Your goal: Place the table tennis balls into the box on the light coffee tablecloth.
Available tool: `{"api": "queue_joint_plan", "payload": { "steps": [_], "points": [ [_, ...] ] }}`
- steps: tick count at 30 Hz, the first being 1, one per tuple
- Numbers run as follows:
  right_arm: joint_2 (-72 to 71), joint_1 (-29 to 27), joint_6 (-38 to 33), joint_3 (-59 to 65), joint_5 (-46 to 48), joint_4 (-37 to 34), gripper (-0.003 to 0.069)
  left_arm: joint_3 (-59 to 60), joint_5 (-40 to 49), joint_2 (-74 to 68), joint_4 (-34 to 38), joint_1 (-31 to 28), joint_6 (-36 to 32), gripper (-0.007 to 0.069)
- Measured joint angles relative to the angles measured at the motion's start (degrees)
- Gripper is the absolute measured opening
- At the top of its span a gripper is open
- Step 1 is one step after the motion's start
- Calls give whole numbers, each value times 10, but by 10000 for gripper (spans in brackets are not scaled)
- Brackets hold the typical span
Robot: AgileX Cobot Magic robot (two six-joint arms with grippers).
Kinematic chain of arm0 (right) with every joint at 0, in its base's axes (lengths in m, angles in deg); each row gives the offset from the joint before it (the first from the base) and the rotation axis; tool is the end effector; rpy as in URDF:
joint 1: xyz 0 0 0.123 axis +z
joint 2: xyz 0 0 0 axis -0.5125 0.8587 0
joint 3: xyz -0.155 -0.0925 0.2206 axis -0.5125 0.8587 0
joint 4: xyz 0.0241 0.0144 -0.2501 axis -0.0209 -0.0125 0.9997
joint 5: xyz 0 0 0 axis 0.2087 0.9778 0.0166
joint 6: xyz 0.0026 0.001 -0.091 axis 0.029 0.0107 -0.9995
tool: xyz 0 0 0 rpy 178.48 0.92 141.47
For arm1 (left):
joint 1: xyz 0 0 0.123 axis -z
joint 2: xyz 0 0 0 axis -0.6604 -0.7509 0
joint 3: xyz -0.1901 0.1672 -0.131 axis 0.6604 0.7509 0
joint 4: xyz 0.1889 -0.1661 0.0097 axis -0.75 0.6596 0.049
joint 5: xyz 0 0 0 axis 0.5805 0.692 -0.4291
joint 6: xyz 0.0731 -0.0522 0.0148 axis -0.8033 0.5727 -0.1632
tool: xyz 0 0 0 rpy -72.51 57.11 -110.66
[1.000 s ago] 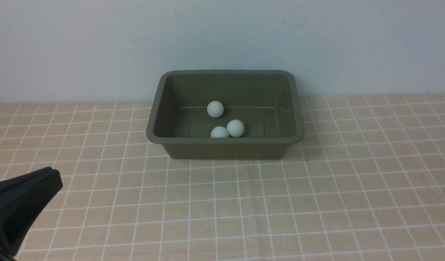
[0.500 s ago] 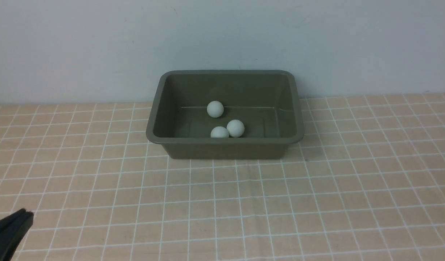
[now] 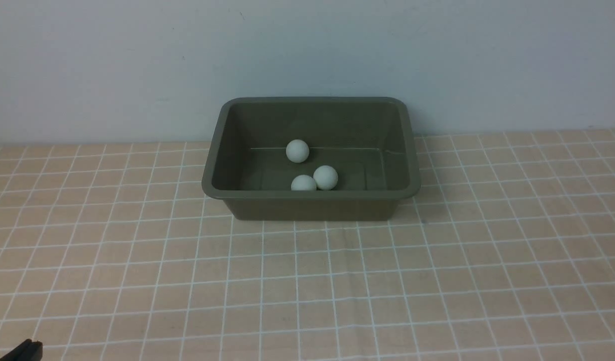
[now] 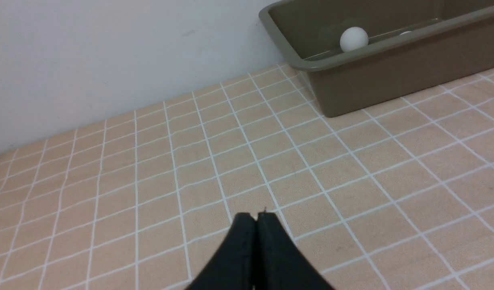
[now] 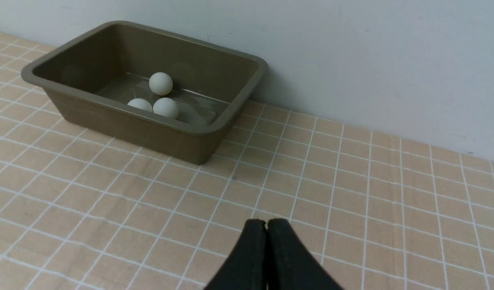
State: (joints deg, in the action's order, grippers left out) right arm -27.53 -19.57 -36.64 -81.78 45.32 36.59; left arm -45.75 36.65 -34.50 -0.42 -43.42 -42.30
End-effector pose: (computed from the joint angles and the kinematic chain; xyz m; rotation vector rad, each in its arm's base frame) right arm 0.0453 0.0162 0.3075 -0.3432 1.9606 0.1396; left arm 0.0500 -0.0133 0.1972 0.2914 1.7659 0.0417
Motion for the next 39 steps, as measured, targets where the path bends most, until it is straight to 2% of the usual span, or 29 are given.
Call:
{"api": "queue_joint_plan", "payload": {
  "steps": [9, 13, 15, 16, 20, 23, 39],
  "points": [
    [0, 0, 0, 0, 9, 0, -18, 0, -44, 1, -3, 0, 12, -69],
    [0, 0, 0, 0, 9, 0, -18, 12, -46, 1, -33, 0, 54, -69],
    [0, 0, 0, 0, 10, 0, -18, 28, -45, 1, -85, 0, 136, -69],
    [0, 0, 0, 0, 10, 0, -18, 30, -45, 1, -89, 0, 143, -69],
    [0, 0, 0, 0, 11, 0, -18, 44, -41, 1, -179, 0, 289, -69],
    [0, 0, 0, 0, 11, 0, -19, 45, -40, 1, -218, 0, 344, -69],
    [0, 0, 0, 0, 11, 0, -19, 45, -21, 1, -234, 0, 355, -69]
  ]
}}
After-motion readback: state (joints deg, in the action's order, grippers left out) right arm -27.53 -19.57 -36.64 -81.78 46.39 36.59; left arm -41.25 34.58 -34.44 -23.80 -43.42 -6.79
